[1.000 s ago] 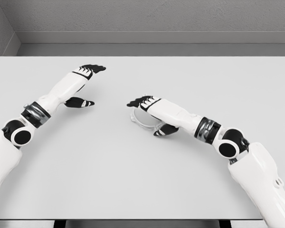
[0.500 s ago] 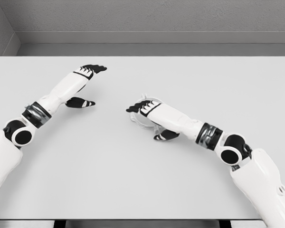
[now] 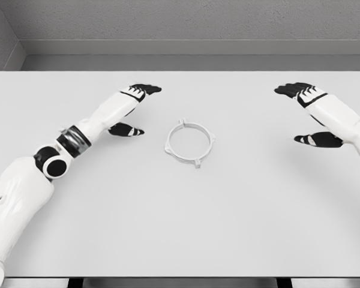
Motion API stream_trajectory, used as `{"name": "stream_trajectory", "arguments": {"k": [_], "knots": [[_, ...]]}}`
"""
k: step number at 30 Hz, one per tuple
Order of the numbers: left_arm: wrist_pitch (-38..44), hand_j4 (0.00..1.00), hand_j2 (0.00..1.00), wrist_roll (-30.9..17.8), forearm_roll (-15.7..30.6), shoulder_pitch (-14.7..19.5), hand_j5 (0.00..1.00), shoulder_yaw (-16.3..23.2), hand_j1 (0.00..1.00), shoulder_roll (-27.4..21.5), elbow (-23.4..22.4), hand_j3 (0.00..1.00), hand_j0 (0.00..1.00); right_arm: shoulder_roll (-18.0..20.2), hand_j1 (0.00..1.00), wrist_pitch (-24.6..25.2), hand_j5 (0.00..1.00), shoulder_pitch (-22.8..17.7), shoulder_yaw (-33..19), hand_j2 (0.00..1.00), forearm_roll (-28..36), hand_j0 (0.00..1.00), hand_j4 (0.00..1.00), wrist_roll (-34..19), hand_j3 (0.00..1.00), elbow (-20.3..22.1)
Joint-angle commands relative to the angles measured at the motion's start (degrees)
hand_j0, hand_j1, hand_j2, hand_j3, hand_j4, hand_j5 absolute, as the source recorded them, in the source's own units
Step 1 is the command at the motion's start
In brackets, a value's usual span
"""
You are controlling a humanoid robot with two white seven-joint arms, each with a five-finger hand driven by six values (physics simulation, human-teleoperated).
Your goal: Assemble PVC drainage pipe clamps
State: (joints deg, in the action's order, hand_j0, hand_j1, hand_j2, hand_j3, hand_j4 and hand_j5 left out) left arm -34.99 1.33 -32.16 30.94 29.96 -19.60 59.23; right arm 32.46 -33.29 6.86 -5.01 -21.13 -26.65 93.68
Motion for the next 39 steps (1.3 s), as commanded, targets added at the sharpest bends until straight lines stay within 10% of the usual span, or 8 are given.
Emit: {"name": "stream_trajectory", "arguments": {"k": [1,39], "knots": [[-0.01,1.00,1.00,-0.01,0.17,0.00,1.00,1.33,1.00,1.06,-0.44,1.00,1.00,-0.64,1.00,-0.46,1.00,0.09,-2.89,1.00,0.74,1.00,1.00,-8.35,1.00,-0.61],[-0.01,1.00,1.00,-0.01,0.17,-4.39,1.00,1.68,1.00,1.32,5.98,1.00,1.00,-2.76,1.00,-1.71,1.00,0.44,-5.27,1.00,0.65,1.00,1.00,-8.35,1.00,-0.17]]}}
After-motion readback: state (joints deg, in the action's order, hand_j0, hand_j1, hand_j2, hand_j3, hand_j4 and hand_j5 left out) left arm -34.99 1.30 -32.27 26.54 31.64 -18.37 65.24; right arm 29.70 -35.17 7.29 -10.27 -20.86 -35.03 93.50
